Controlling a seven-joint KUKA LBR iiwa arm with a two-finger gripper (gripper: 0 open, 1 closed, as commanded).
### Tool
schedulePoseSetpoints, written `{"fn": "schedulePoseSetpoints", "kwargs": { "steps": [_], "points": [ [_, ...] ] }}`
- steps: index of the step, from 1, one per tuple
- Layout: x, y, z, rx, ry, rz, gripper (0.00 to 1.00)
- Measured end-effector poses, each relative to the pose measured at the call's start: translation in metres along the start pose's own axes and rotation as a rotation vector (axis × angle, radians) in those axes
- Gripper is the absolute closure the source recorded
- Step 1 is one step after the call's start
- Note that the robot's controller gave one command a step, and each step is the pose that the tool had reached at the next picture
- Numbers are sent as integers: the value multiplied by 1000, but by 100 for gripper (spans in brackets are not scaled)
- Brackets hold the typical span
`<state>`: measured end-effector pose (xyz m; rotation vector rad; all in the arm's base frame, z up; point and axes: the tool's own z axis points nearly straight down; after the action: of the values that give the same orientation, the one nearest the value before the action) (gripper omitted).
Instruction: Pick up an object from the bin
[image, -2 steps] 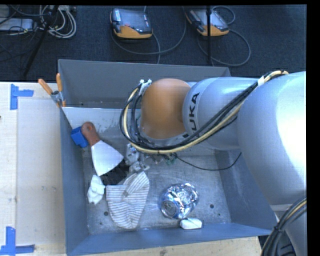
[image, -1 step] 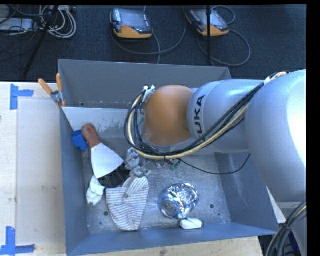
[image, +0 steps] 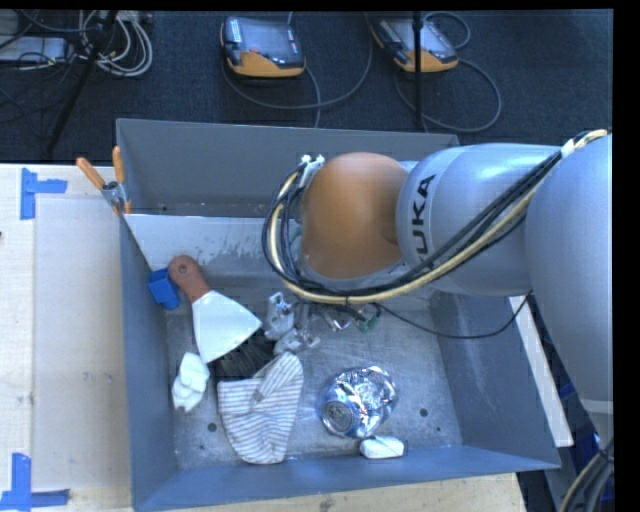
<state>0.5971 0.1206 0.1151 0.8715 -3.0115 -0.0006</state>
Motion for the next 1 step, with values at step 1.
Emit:
{"fn": "schedulePoseSetpoints", "kwargs": {
  "steps": [1],
  "points": [
    [1, 3, -68, 1, -3, -2, 100]
  ]
}}
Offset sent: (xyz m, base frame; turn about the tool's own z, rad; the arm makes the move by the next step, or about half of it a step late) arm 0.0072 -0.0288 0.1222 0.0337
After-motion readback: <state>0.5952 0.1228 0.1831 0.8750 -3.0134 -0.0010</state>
